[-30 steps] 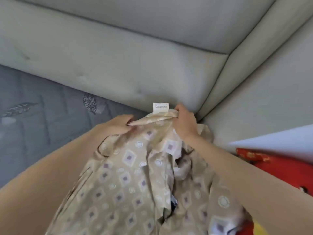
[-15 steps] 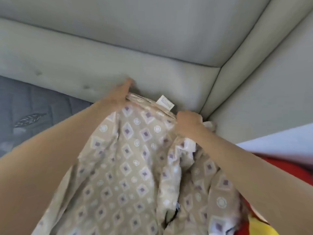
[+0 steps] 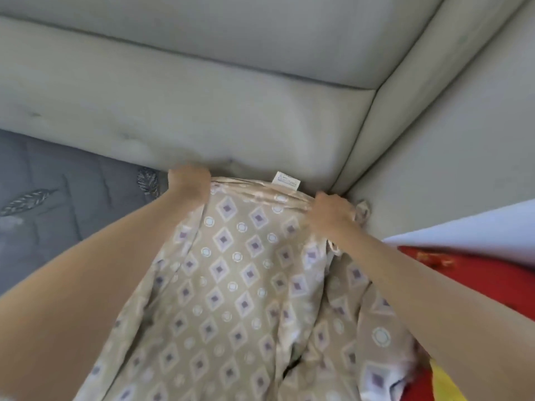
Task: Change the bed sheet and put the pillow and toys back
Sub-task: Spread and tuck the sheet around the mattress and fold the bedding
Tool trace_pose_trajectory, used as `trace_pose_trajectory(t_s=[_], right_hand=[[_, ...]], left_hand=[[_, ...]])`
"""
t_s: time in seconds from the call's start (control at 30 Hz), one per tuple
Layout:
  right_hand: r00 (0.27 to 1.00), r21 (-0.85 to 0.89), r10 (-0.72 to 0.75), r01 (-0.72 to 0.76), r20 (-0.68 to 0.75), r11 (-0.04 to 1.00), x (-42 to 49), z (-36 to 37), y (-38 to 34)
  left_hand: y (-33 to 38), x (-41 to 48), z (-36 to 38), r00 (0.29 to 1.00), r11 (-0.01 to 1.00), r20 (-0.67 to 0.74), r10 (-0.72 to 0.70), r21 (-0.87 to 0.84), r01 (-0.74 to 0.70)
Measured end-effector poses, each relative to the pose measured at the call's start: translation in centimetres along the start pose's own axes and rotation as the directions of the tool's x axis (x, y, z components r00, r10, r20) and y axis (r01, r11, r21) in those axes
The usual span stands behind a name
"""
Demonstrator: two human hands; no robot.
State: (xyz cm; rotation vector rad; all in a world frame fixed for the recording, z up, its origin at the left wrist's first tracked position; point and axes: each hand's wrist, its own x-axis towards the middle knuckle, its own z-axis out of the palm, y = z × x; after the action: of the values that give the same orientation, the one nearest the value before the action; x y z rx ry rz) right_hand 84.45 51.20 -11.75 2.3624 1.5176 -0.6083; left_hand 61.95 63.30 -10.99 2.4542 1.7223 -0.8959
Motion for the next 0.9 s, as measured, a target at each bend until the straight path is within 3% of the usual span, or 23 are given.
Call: trace_pose_trajectory(t_s=[0.07,0.17,0.27,0.33,0.4,0.47,0.57,0.6,0.67,0.77,0.83,0.87,0.9], right_hand=[[0.998,0.11,0.022,-0.03,0.065,0.993,0.4,1.0,0.0],[0.987,0.05,-0.021,0.014,0.156,0.999,0.7,2.7,0.2],[0.994,-0.014,0.03,-0.029,0.102,0.999,1.0,4.3,0.6],[0.986,0.116,0.111,-0.125,0.123,0.985,1.8,5.3,1.1],[0.949,0.321,0.202,-0.274,0.24,0.907,2.7,5.9,1.0],[0.897,0.496,0.247,-0.414,0.367,0.763,3.2,5.7,0.7],[0.778,0.585,0.361,-0.626,0.515,0.516,3.8,6.2,0.3],[0.769,0.587,0.394,-0.639,0.503,0.498,3.6,5.8,-0.1],[0.815,0.381,0.396,-0.557,0.423,0.739,3.3,6.8,-0.4],[0.808,0.28,0.417,-0.551,0.417,0.786,4.7,7.6,-0.8],[0.819,0.302,0.386,-0.53,0.425,0.792,5.5,8.3,-1.0],[0.803,0.386,0.403,-0.573,0.439,0.723,5.7,8.5,-1.2],[0.741,0.537,0.447,-0.671,0.502,0.51,5.7,9.2,-1.7]], left_hand=[[0.3,0.4,0.7,0.999,0.995,-0.007,-0.048,-0.092,0.047],[1.0,1.3,1.7,0.993,0.991,-0.089,-0.073,-0.12,0.062],[2.1,2.4,2.9,0.983,0.968,-0.14,-0.119,-0.237,0.083],[3.5,3.2,3.6,0.976,0.921,-0.119,-0.183,-0.367,0.128],[5.2,3.4,4.0,0.958,0.805,-0.043,-0.284,-0.554,0.213],[6.9,3.7,4.2,0.924,0.615,0.094,-0.37,-0.721,0.32],[8.8,4.4,4.4,0.866,0.329,0.263,-0.426,-0.846,0.419],[9.3,4.8,4.5,0.849,0.264,0.287,-0.443,-0.863,0.43],[10.1,5.1,4.8,0.82,0.193,0.288,-0.495,-0.883,0.427],[11.1,5.0,6.2,0.812,0.154,0.167,-0.559,-0.942,0.3],[11.4,5.2,7.7,0.817,0.112,0.083,-0.571,-0.978,0.178],[11.3,5.4,8.1,0.807,0.096,0.056,-0.587,-0.986,0.138],[11.6,5.7,9.1,0.793,0.087,0.043,-0.608,-0.989,0.121]])
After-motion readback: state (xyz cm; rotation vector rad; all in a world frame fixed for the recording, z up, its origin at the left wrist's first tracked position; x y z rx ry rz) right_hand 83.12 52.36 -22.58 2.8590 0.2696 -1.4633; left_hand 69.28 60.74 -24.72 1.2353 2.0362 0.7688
